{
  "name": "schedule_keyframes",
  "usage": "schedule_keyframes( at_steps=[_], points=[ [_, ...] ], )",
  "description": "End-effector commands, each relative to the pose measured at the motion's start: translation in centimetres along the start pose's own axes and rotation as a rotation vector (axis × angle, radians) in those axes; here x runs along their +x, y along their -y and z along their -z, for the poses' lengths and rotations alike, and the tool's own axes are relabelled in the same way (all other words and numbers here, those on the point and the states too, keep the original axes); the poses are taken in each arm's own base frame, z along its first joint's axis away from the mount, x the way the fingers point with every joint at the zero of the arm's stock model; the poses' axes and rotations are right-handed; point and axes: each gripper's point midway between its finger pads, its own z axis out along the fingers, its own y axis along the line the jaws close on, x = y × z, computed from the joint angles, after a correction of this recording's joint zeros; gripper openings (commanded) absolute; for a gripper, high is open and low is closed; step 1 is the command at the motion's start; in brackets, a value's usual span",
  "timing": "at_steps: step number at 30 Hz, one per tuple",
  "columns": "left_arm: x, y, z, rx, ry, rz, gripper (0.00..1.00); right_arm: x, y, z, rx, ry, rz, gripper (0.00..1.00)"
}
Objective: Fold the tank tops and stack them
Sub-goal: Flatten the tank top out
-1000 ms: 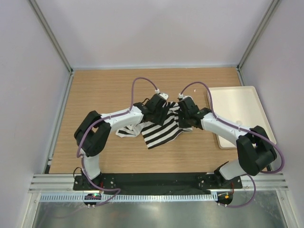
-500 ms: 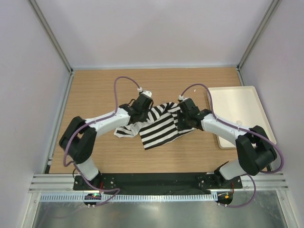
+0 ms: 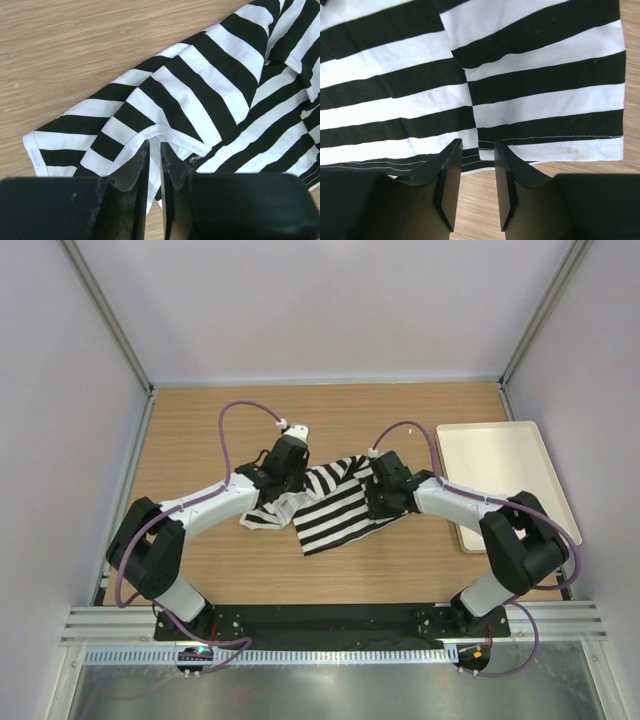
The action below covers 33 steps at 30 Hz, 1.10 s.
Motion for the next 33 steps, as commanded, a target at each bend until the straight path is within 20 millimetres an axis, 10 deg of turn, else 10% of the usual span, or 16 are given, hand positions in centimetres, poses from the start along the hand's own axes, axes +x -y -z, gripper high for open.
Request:
schedule_keyframes(
  at_steps=[1,7,11,16,22,26,33],
  points=[
    [-1.2,1.0,-0.1,0.046,0.042,0.019,0.15,-0.9,0.1,-0.2,0.049,0.017,0.043,0.37],
    [-1.1,1.4,0.0,0.068,0.034,0.020,0.18,-0.3,0.4,-1.0,0.077,-0.010,0.058,0.34],
    [-1.1,2.1,0.1,0.109,0.033,0.015,0.21,-0.7,0.9,-0.8,0.109,0.007,0.052,0.08],
    [-0.9,3.4,0.2,0.175,0.026,-0.002,0.20,-1.9,0.7,1.0,0.098,0.060,0.047,0.20],
    [-0.7,4.6,0.4,0.227,0.027,-0.036,0.21,-1.8,0.5,1.4,0.080,0.065,0.045,0.01],
    [-0.4,6.5,0.5,0.295,0.020,-0.088,0.49,-2.5,0.1,2.6,0.057,0.108,0.031,0.01],
    [0.7,8.5,-1.7,0.287,-0.034,-0.187,0.59,-3.8,0.1,4.8,0.050,0.192,-0.004,0.01]
  ],
)
